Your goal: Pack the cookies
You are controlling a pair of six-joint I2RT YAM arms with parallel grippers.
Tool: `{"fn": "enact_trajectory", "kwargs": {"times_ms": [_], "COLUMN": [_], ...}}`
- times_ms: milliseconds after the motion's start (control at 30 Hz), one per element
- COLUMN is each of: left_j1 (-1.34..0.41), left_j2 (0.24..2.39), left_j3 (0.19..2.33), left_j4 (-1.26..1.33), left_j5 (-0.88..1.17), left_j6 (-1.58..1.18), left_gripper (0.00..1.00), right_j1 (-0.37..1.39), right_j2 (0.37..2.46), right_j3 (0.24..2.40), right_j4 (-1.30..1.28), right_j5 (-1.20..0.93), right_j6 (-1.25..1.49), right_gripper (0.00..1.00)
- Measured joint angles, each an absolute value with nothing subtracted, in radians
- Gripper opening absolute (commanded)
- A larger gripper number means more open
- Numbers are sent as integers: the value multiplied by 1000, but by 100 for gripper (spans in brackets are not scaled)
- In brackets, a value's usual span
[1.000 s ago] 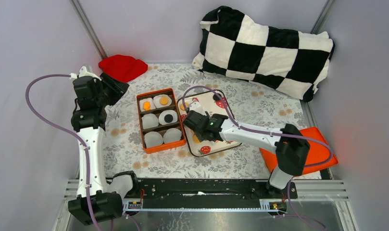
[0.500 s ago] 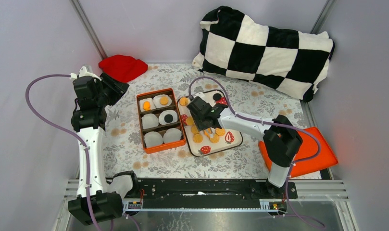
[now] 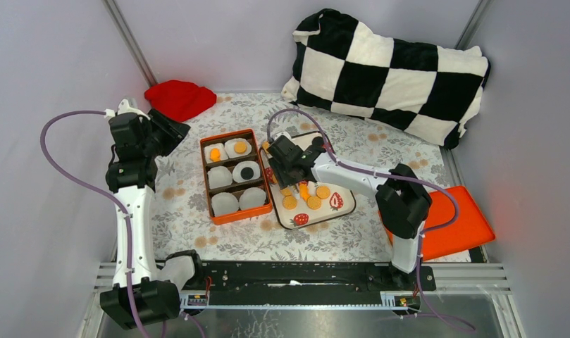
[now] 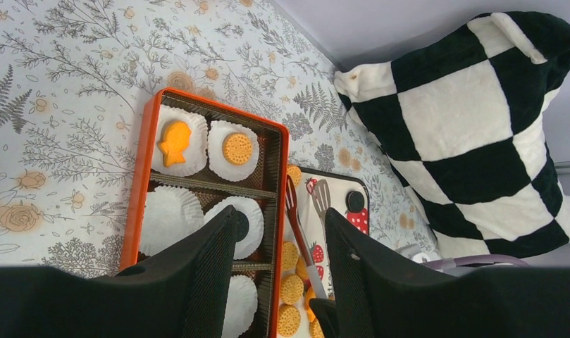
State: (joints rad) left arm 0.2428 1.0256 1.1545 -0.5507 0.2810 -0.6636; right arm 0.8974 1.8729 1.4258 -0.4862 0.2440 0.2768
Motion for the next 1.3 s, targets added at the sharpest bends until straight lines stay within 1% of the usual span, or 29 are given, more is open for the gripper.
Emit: {"fn": "enact_trajectory", "kwargs": {"times_ms": [67,100,400,500,633,833,967,1100,1300], "left_j1": [243,243,243,243,243,243,243,243,243], "left_j2": [1026,1026,1026,1026,1026,1053,1087,1093,1087], "left_j3": [1152,1151,1146,1145,1145,1168,1171,1184,1272], "left_j4": [-550,-550,-549,-549,-549,-553,-554,-580,-598], "left_j5": [281,281,281,281,281,281,281,244,200], "left_j6": [-664,-663,-663,-663,-664,-674,-683,-686,-678], "left_gripper": [54,54,54,53,53,47,46,49,50], "right_j1": [897,897,890,889,889,913,975,1047,1161], "right_j2": [1895,1906,1943,1940,1887,1679,1604,1628,1792], "right_j3": [1456,1469,1502,1502,1493,1470,1499,1536,1641], "right_j4": [-485,-484,-488,-489,-500,-534,-550,-561,-605], "right_j5": [245,245,233,226,219,231,245,212,164], "right_j6": [275,274,264,265,270,287,292,296,292], "right_gripper": [55,52,15,10,5,3,2,3,4]}}
